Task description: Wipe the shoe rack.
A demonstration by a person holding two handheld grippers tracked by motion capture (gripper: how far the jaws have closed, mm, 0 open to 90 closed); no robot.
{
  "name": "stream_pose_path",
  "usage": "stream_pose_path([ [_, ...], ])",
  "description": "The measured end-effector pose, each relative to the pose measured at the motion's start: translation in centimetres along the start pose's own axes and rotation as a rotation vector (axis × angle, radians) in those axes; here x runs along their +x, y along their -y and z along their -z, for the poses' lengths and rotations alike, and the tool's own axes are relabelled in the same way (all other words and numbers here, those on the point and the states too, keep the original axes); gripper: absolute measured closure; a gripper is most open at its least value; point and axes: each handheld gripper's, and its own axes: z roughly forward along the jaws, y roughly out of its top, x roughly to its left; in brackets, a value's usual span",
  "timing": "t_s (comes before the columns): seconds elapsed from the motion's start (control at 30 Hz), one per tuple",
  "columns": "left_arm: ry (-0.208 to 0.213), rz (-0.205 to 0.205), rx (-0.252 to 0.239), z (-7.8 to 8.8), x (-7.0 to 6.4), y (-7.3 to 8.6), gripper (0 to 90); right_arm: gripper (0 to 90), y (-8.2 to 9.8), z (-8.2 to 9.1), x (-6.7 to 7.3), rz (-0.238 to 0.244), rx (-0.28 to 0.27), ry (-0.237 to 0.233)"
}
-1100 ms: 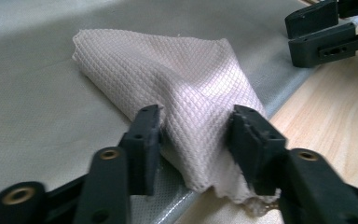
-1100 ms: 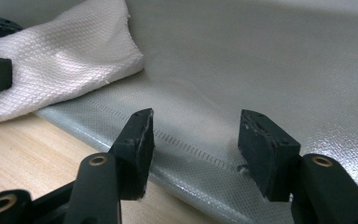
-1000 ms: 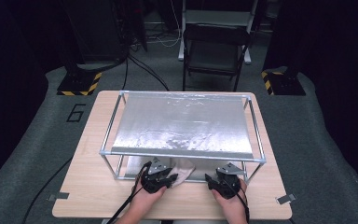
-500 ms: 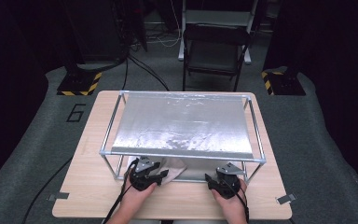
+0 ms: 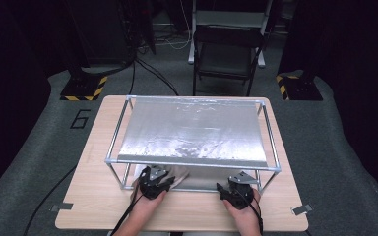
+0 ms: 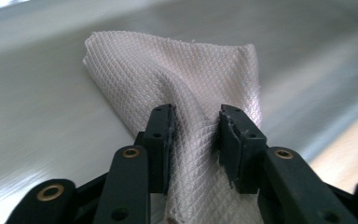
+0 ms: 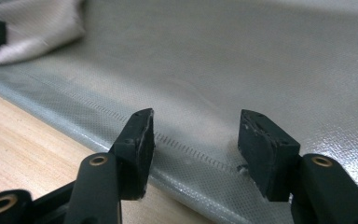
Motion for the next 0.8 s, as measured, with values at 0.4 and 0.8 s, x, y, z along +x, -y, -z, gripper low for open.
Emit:
stream_pose_path([
  [0.4,0.042,-0.054,-0.013,0.0,-0.3,0.2,70.1,45.6,0.0,0.1,0.1,0.016,0.013,0.025],
  [0.8,-0.073,-0.027,0.005,3.2,4.3,1.7,71.7,45.6,0.0,0.1,0.1,0.02,0.013,0.022],
])
